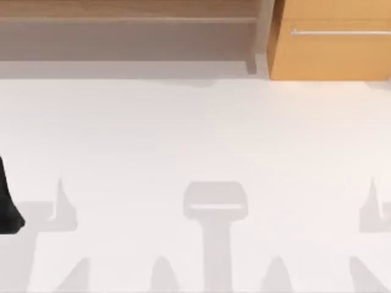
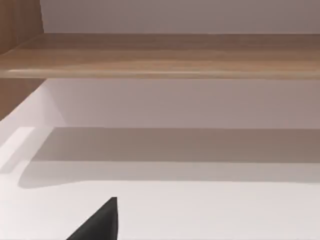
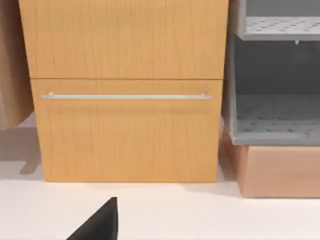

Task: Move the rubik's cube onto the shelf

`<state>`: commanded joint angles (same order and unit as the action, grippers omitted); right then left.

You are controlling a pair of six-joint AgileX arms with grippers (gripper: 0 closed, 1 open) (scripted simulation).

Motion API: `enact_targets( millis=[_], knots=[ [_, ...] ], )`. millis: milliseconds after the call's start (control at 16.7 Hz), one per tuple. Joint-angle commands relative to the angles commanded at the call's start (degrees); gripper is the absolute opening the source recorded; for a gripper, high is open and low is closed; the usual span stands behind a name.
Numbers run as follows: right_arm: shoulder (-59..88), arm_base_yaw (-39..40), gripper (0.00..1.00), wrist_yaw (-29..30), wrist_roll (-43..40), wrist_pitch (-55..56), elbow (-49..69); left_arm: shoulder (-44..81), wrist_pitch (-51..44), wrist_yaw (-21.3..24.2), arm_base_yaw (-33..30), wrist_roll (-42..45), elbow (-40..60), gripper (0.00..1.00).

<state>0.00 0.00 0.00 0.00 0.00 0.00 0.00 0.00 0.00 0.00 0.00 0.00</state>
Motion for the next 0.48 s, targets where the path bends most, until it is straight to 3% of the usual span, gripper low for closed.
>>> enact_targets(
  millis=[240,480],
  knots=[
    [1.7,0.0,1.00,0.2,-1.5,1.1,0.9,0.0,0.0,0.0,0.0,0.0,0.0,1.00],
    [11.7,0.3,1.00,0.9,-9.9,7.5,5.8,0.0,0.0,0.0,0.0,0.0,0.0,1.00]
  ],
)
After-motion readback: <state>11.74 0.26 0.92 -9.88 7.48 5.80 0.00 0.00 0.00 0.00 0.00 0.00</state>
